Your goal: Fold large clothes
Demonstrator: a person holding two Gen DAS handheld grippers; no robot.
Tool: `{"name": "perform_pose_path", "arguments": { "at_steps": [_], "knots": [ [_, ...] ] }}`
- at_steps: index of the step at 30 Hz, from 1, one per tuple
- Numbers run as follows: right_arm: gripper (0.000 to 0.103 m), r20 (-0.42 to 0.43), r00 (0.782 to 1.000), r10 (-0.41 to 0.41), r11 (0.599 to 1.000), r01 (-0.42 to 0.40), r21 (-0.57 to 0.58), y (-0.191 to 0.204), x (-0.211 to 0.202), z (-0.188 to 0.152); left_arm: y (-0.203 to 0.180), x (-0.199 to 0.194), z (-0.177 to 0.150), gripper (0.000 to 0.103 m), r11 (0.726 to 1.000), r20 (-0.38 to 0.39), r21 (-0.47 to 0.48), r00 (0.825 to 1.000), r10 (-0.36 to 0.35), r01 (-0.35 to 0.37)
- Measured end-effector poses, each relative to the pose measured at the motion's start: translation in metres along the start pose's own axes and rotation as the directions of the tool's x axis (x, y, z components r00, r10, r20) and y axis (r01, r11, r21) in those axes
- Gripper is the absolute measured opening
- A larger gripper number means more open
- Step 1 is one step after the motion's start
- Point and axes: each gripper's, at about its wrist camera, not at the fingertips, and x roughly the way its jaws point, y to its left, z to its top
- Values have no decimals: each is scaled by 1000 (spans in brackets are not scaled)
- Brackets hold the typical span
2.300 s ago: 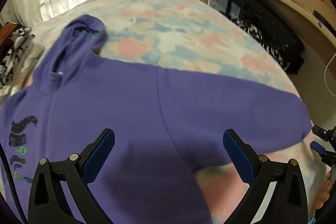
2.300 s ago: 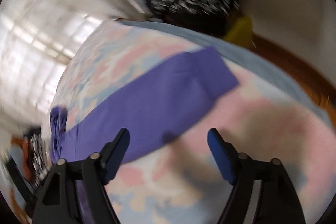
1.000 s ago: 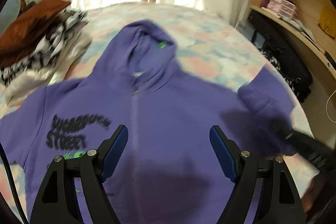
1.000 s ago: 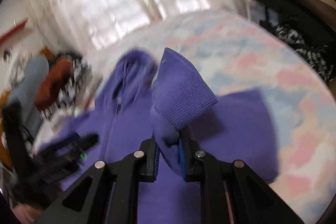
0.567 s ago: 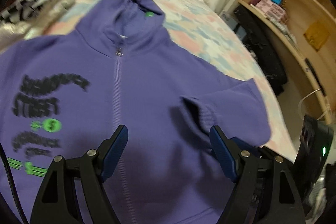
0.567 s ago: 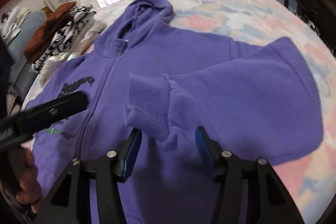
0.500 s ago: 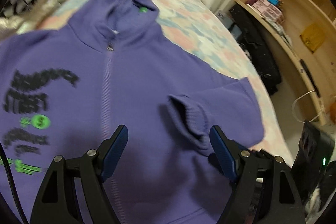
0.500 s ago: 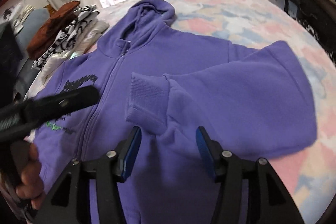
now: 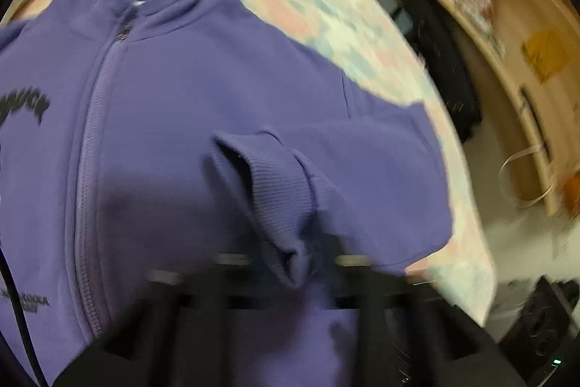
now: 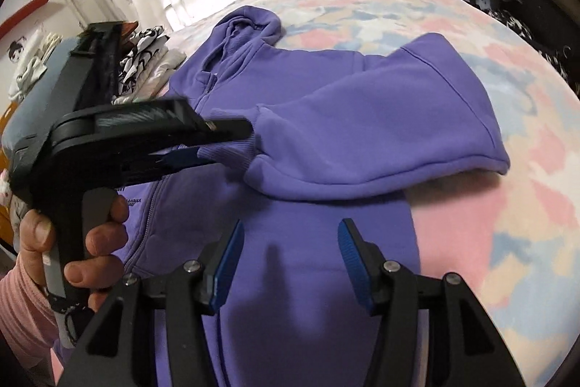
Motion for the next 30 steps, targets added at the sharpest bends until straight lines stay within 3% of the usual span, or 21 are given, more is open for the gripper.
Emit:
{"name": "perform_pose_path", "arguments": {
  "at_steps": [4, 8, 13, 16, 18, 20, 21, 24, 27, 30],
  "knots": [
    [54, 22, 1000, -4, 1000, 4, 2, -1, -7, 1, -41, -18, 10, 7, 979, 93, 175, 992, 87, -102],
    [54, 48, 999, -21, 1000, 21, -11, -3, -19, 1, -64, -68, 27, 7, 946, 255, 269, 960, 112, -182],
    [54, 68, 997, -24, 1000, 23, 12, -12, -29, 3, -41, -131, 45, 7, 916, 415, 241, 888, 201, -320],
    [54, 58, 998, -37, 999, 35, 24, -17, -28, 5, -2, -142, 49, 7, 899, 423, 180, 856, 296, -399],
    [54, 34, 998, -44, 998, 43, 38, -22, -23, 6, 40, -134, 45, 7, 891, 378, 117, 850, 368, -438],
    [54, 7, 999, -45, 997, 45, 55, -25, -17, 7, 74, -119, 38, 7, 890, 313, 75, 858, 407, -449],
    [55, -13, 999, -45, 997, 46, 68, -28, -13, 8, 99, -107, 32, 7, 894, 250, 46, 871, 423, -447],
    [60, -31, 999, -31, 996, 33, 84, -32, -6, 17, 144, -86, 19, 19, 909, 140, -43, 899, 416, -414],
    [70, -24, 1000, -3, 994, 6, 110, -39, -3, 33, 166, -86, 16, 32, 934, 138, -126, 927, 350, -334],
    [71, -12, 999, 34, 988, -32, 151, -49, 6, 61, 174, -90, 19, 44, 949, 169, -175, 941, 292, -263]
  ]
}}
